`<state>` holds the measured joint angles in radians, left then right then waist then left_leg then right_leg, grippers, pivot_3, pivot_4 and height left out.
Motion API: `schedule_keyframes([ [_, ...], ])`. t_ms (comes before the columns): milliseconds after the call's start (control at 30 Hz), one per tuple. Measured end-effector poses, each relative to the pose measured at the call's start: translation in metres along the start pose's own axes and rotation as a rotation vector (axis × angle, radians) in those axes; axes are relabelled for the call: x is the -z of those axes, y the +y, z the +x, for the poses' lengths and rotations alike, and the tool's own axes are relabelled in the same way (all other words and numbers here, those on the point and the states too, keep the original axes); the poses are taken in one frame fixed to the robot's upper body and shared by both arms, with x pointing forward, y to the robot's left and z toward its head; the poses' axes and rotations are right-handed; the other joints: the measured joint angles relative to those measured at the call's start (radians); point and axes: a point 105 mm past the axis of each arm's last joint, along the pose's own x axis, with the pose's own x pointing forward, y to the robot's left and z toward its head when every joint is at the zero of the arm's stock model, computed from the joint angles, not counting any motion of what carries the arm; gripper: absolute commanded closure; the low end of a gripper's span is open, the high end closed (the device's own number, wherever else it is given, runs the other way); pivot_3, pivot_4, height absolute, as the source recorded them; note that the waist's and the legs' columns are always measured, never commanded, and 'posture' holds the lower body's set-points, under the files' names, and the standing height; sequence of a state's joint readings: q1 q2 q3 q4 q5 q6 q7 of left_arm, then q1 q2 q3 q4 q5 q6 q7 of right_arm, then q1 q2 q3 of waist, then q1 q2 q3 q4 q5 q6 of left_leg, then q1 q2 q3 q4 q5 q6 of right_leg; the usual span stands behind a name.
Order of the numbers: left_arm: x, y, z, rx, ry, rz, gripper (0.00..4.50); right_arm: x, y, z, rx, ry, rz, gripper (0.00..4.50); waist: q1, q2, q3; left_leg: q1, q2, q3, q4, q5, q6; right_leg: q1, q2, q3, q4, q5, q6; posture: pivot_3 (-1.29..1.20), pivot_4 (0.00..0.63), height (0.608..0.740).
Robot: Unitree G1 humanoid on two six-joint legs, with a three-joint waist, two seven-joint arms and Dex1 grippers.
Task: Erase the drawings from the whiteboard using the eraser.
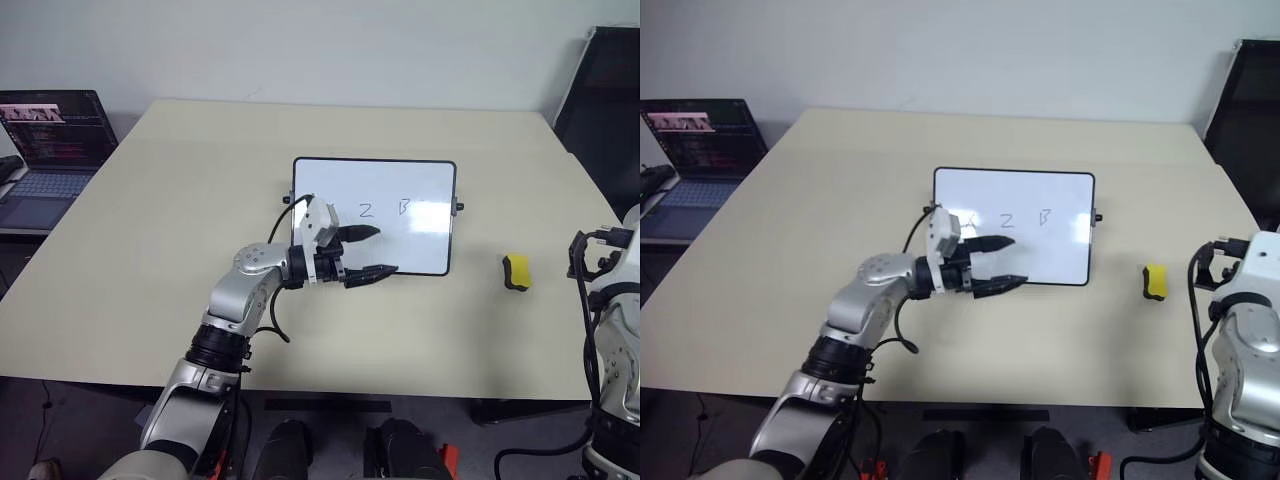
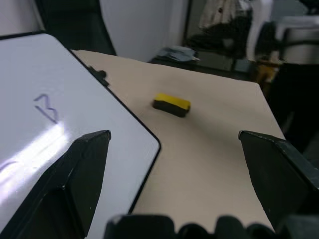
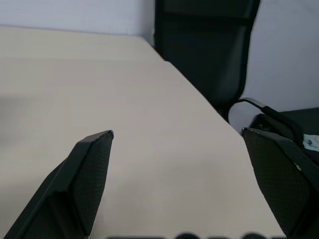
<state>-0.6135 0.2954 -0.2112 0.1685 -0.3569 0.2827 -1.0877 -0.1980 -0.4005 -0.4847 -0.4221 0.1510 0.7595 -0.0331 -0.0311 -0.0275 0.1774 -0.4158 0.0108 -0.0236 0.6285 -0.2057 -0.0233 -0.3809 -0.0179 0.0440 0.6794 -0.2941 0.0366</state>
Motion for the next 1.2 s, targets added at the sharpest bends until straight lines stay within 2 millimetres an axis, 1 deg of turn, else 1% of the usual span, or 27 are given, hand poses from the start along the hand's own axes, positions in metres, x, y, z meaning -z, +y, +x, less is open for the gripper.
schedule_keyframes([
  [133,0.005,-0.008,0.004,0.061,0.025,0.030,0.00,0.007,0.014,0.006,-0.067,0.074,0.031,0.03,0.000,0.000,0.000,0.000,0.000,0.000,0.000,0.000,0.000,0.000,0.000,0.000,0.000,0.000,0.000,0.00,0.150,0.740],
  [367,0.011,-0.007,0.004,0.066,0.049,0.087,0.00,0.015,0.033,0.013,-0.149,0.192,0.116,0.03,0.000,0.000,0.000,0.000,0.000,-0.001,0.000,0.000,0.000,0.000,0.000,0.000,0.000,0.000,0.000,0.00,0.150,0.740],
  [433,0.014,-0.007,0.004,0.049,0.054,0.105,0.00,0.024,0.043,0.016,-0.205,0.250,0.154,0.03,0.000,0.000,0.000,0.000,0.000,-0.001,0.000,0.000,0.000,0.000,0.000,0.000,0.000,0.000,0.000,0.00,0.150,0.740],
  [533,0.018,-0.007,0.005,0.034,0.052,0.095,0.00,0.039,0.050,0.017,-0.240,0.321,0.192,0.03,0.001,0.000,0.000,-0.001,0.000,-0.001,0.000,0.000,0.000,-0.001,0.000,0.000,0.000,0.000,0.000,0.00,0.150,0.740],
  [633,0.018,-0.007,0.007,0.020,0.047,0.093,0.00,0.052,0.051,0.019,-0.236,0.371,0.206,0.03,0.001,0.000,0.000,-0.001,0.000,-0.001,0.000,0.000,0.000,-0.001,0.000,0.000,0.000,0.000,0.000,0.00,0.150,0.740],
  [733,0.021,-0.007,0.006,0.012,0.049,0.085,0.00,0.060,0.050,0.020,-0.232,0.399,0.213,0.03,0.000,0.000,0.000,-0.001,0.000,-0.001,0.000,0.000,0.000,-0.001,0.000,0.000,0.000,0.000,0.000,0.00,0.150,0.740],
  [1000,0.018,-0.007,0.006,-0.005,0.044,0.099,0.00,0.070,0.048,0.024,-0.224,0.421,0.223,0.03,-0.001,0.000,0.000,-0.001,0.000,-0.001,0.000,0.000,0.000,-0.002,0.000,0.001,0.000,0.000,0.000,0.00,0.150,0.740],
  [1200,0.019,-0.007,0.004,-0.016,0.046,0.098,0.00,0.070,0.050,0.024,-0.217,0.419,0.221,0.03,-0.001,0.000,0.000,-0.001,0.000,-0.001,0.000,0.000,0.000,-0.002,0.000,0.001,0.000,0.000,0.000,0.00,0.150,0.740],
])
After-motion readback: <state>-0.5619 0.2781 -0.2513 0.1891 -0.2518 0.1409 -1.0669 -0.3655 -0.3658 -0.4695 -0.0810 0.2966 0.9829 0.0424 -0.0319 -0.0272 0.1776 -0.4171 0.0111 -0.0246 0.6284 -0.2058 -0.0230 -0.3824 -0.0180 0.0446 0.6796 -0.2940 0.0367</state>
